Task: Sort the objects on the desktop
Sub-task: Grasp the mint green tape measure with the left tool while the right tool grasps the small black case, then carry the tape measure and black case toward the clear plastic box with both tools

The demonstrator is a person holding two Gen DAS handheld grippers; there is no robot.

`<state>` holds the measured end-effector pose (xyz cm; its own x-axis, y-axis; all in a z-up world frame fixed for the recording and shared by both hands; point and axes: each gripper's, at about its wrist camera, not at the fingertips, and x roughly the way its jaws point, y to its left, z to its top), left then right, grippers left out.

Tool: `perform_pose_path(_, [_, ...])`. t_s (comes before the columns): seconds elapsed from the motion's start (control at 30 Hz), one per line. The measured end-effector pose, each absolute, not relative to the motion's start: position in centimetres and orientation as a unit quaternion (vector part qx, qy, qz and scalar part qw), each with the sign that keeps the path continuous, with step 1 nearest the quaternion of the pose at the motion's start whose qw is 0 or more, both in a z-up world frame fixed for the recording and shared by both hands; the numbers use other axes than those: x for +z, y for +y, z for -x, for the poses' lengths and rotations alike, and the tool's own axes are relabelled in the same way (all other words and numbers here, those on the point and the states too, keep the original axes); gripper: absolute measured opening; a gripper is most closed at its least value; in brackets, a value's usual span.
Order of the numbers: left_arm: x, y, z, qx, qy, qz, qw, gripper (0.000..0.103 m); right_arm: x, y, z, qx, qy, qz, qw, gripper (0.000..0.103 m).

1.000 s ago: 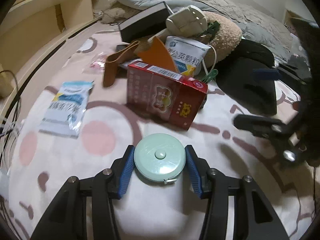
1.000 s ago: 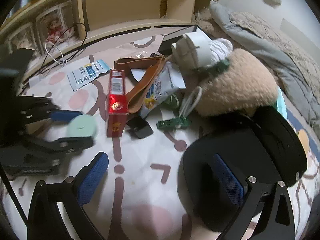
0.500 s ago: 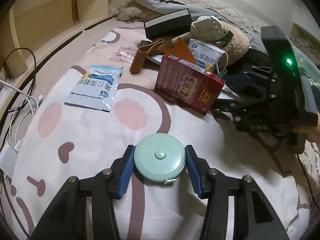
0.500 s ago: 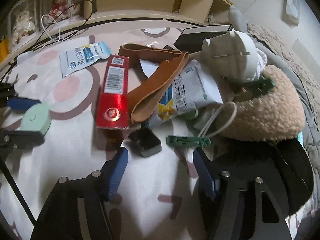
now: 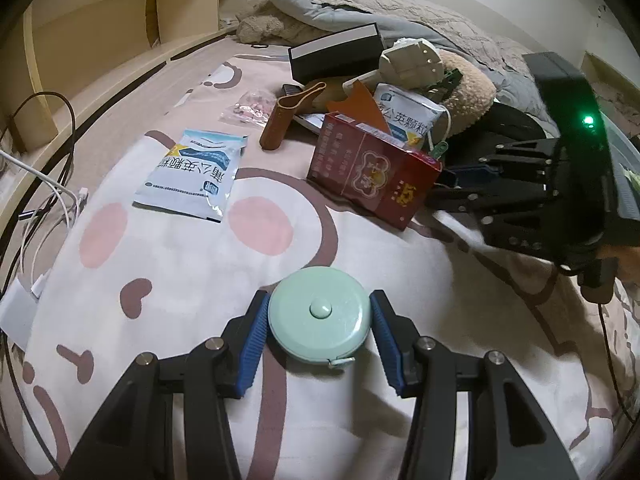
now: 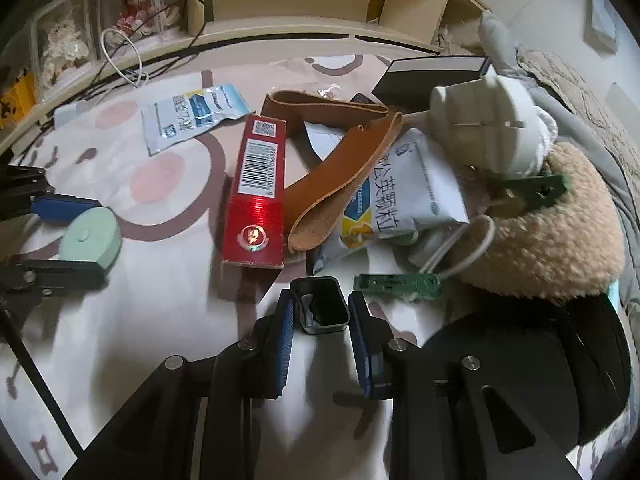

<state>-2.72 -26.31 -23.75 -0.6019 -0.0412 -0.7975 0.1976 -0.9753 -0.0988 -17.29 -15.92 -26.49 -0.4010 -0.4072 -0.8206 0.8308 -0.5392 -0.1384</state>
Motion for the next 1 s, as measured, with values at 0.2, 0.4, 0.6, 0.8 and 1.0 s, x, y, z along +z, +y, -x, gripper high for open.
perform_pose_path(0.2, [-22.2, -26.2, 1.8, -0.893, 0.102, -0.433, 0.064, 0.050, -24.5, -15.0, 16.3, -0.795, 0.271, -0.378, 0.390, 0.027])
perform_pose_path(0.4, [-19.2, -25.4, 1.0, -0.902, 0.103, -0.416, 0.058, 0.050, -21.4, -14.2, 15.0, -0.801, 0.249, -0.372, 0.398, 0.027])
perform_pose_path(0.6, [-15.3, -23.7, 0.6, -0.913, 0.093, -0.395, 0.047, 0.050, -17.7, -12.7, 13.4, -0.808, 0.231, -0.362, 0.404, 0.027])
perform_pose_path(0.8, [-11.3, -21.3, -0.2, -0.921, 0.083, -0.379, 0.030, 0.050, -13.9, -10.3, 11.7, -0.824, 0.218, -0.346, 0.392, 0.027])
perform_pose_path(1.0, [-8.4, -19.0, -0.9, -0.926, 0.062, -0.373, 0.018, 0.050, -10.6, -7.3, 10.1, -0.837, 0.197, -0.340, 0.380, 0.027])
